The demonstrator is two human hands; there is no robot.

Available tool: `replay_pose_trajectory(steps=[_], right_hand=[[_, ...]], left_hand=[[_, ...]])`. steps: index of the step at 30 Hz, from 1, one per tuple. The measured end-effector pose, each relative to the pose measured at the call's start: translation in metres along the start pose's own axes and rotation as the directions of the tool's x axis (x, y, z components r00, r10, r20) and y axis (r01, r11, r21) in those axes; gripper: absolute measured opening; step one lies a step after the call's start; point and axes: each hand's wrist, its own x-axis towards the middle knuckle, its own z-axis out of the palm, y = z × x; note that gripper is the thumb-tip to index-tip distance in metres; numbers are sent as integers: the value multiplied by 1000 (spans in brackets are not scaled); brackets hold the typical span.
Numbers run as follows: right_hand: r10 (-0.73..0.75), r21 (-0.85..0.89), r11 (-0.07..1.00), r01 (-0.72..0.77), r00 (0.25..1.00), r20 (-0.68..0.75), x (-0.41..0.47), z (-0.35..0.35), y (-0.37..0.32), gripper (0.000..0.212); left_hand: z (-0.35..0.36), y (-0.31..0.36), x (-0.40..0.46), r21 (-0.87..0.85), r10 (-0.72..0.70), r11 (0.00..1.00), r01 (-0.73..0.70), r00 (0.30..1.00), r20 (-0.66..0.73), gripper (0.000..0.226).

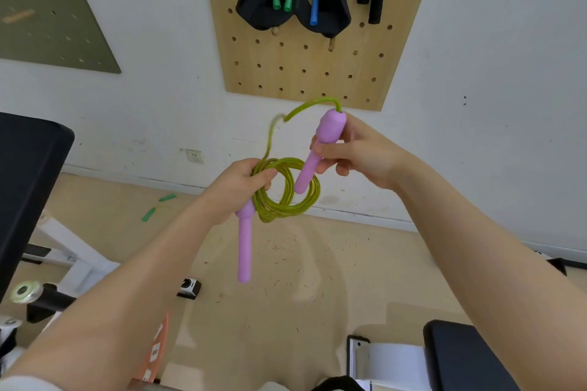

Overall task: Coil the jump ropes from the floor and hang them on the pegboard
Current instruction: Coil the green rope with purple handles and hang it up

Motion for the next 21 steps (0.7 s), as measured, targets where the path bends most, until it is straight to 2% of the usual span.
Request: replay_pose_trajectory(steps=[3,6,8,10,12,14,15,16,17,18,19,20,21], right_hand=[[-21,-43,999,21,1000,-4,-1,1,-3,18],[18,-159,987,-6,997,71,-2,5,-1,14],[44,-165,986,-33,997,63,-1,6,0,14],[39,-256,965,-58,996,-82,0,4,0,13],[4,-384,913,-140,942,-335,4,-3,7,15],[38,-533,770,-350,859,-510,7,-11,19,17],[103,-617,641,-457,848,-520,6,-14,26,17],[204,-727,478,-493,867,-454,4,-15,33,19],[327,-850,323,-416,892,-312,2,-12,39,23],[463,-932,243,-270,876,-134,-1,-6,43,29],[549,-964,236,-120,835,30,-4,2,46,35],[560,-958,287,-5,812,163,-5,9,49,43],[506,-923,379,61,822,262,-6,15,47,49]], left_hand=[[8,4,0,80,9,997,-4,998,-59,19],[11,11,3,123,39,992,-24,992,-117,16],[10,15,5,243,53,970,-16,988,-146,17],[8,15,6,374,54,927,11,985,-163,20],[4,11,8,429,40,903,33,986,-160,21],[0,6,8,422,5,903,76,982,-188,22],[0,4,8,405,-11,908,102,975,-221,22],[-1,1,8,386,-24,913,131,962,-271,22],[0,-1,8,372,-24,915,155,943,-333,23],[1,-2,7,372,-12,913,171,920,-393,27],[3,-3,7,385,9,906,174,903,-429,34],[5,-3,7,415,36,895,166,899,-437,41],[8,-2,6,462,66,874,152,905,-421,46]])
